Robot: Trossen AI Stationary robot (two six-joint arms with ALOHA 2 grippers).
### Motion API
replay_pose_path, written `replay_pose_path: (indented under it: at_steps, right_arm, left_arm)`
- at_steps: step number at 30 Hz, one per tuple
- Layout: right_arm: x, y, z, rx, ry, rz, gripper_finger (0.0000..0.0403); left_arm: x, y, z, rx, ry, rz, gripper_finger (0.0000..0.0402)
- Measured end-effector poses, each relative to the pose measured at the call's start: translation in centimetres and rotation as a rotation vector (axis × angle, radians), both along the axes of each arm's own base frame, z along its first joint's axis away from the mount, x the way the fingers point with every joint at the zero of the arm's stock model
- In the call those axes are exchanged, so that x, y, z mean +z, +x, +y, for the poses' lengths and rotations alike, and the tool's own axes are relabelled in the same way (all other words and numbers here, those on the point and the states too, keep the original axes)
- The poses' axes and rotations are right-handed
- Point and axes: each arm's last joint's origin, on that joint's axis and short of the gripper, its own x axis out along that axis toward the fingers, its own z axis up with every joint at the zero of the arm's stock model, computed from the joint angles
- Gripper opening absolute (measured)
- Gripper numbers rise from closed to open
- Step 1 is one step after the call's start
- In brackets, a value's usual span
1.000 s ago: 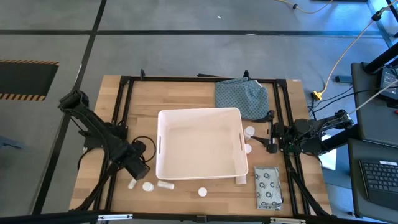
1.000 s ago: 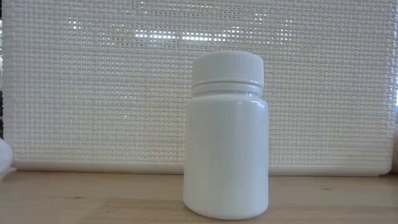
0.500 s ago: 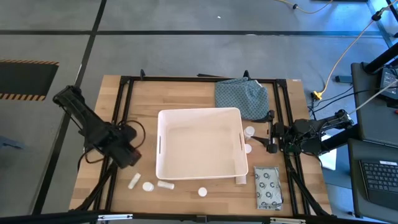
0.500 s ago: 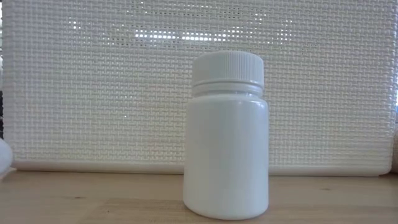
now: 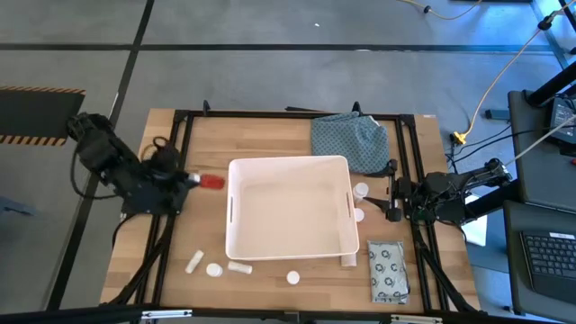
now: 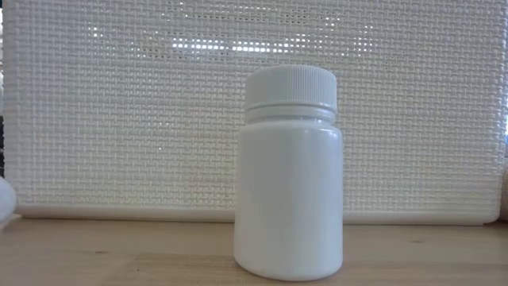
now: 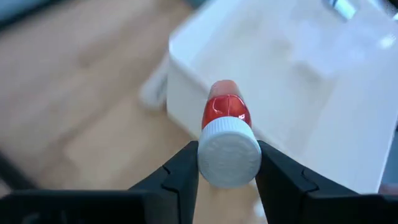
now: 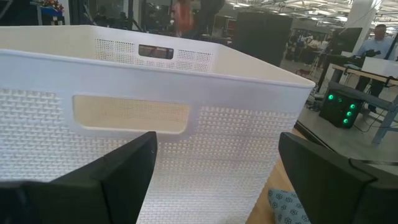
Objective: Pick & place medical supplies in basket/bin
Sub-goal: Put the red medicine bottle into the white bin
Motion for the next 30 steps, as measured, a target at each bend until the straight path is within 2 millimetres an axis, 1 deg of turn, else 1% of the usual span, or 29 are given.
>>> replay_pose_path:
  at_steps: [3,5,7,10,12,14,17,22,26,30]
  right_arm:
    - [0.0,0.0,0.0,0.000,0.000,0.000,0.0338]
    - [0.0,0.0,0.0,0.000,0.000,0.000,0.0338]
    - [0.0,0.0,0.0,0.000,0.000,0.000,0.0338]
    - [0.0,0.0,0.0,-0.001,0.000,0.000,0.0338]
    - [0.0,0.0,0.0,0.000,0.000,0.000,0.0338]
    - [0.0,0.0,0.0,0.000,0.000,0.000,0.0338]
    - [0.0,0.0,0.0,0.000,0.000,0.000,0.0338]
    - [0.0,0.0,0.0,0.000,0.000,0.000,0.0338]
    - [0.0,0.0,0.0,0.000,0.000,0.000,0.0338]
    - [0.0,0.0,0.0,0.000,0.000,0.000,0.0338]
  left_arm:
    - [1.2,-0.2,0.7,0.018,0.121,-0.122,0.0128]
    - [1.8,0.2,0.7,0.009,0.196,-0.192,0.0128]
    - [2.2,1.0,0.4,-0.043,0.267,-0.208,0.0128]
    - [2.6,3.2,-0.6,-0.142,0.351,-0.216,0.0129]
    - [2.8,5.3,-1.3,-0.215,0.384,-0.216,0.0129]
    - [2.6,7.8,-1.7,-0.294,0.405,-0.204,0.0129]
    - [1.6,11.5,-1.7,-0.418,0.388,-0.167,0.0129]
    - [-1.8,17.0,0.0,-0.493,0.279,-0.016,0.0129]
    - [-4.6,20.3,0.9,-0.620,0.209,0.088,0.0129]
    - [-6.0,22.9,1.5,-0.666,0.205,0.195,0.0129]
